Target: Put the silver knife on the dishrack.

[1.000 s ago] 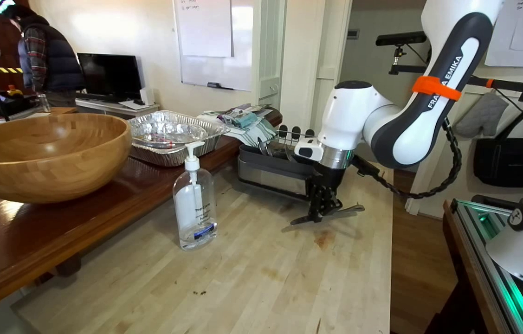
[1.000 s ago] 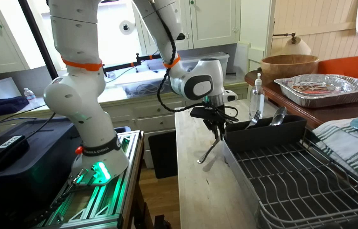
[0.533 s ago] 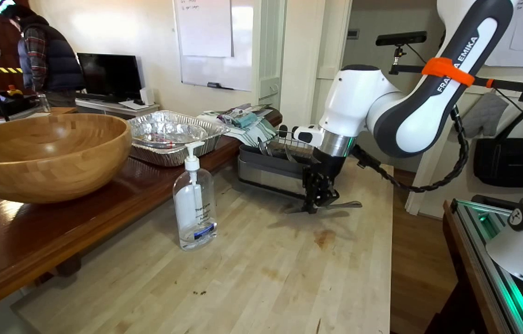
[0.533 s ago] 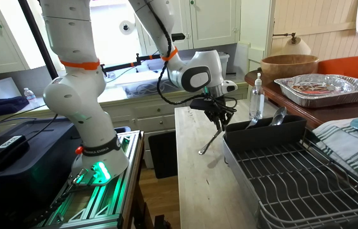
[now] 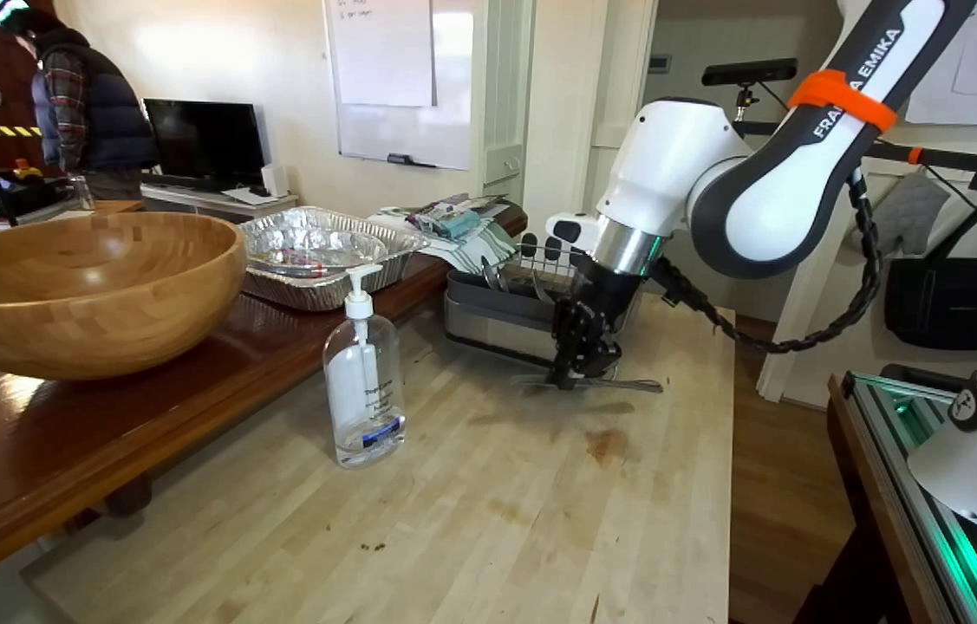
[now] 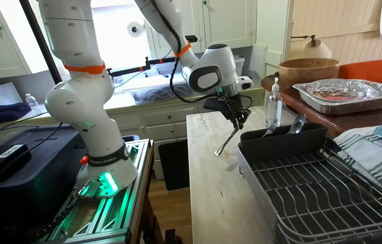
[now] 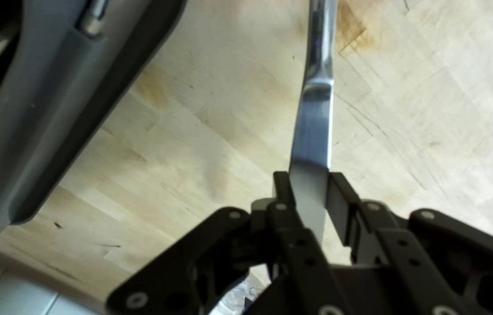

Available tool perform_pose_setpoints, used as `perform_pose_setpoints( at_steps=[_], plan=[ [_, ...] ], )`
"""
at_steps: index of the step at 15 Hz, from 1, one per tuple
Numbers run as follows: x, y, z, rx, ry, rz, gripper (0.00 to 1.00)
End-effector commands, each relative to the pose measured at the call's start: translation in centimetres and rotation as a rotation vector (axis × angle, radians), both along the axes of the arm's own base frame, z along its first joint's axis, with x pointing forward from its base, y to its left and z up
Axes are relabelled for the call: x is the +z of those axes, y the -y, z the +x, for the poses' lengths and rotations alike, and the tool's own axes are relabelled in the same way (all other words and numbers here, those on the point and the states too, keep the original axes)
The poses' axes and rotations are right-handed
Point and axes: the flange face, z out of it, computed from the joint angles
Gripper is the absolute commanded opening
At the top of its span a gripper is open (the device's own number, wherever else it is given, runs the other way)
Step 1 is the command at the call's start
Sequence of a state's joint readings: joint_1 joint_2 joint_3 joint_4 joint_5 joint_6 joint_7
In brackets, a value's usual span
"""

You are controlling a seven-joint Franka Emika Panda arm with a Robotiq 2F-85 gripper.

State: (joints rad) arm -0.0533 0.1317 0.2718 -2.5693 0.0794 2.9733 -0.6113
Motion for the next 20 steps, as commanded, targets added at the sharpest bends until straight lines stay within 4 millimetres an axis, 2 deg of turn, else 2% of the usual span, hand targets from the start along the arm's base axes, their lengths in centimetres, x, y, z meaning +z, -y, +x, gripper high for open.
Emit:
perform_pose_setpoints(
  at_steps=[1, 10, 20],
  plan=[
    [1.7, -0.2, 0.1, -0.004, 0.067, 0.044, 0.06],
    [5.7, -0.9, 1.9, 0.031, 0.189, 0.115, 0.06],
    [9.9, 1.1, 4.0, 0.050, 0.312, 0.158, 0.06]
  ],
)
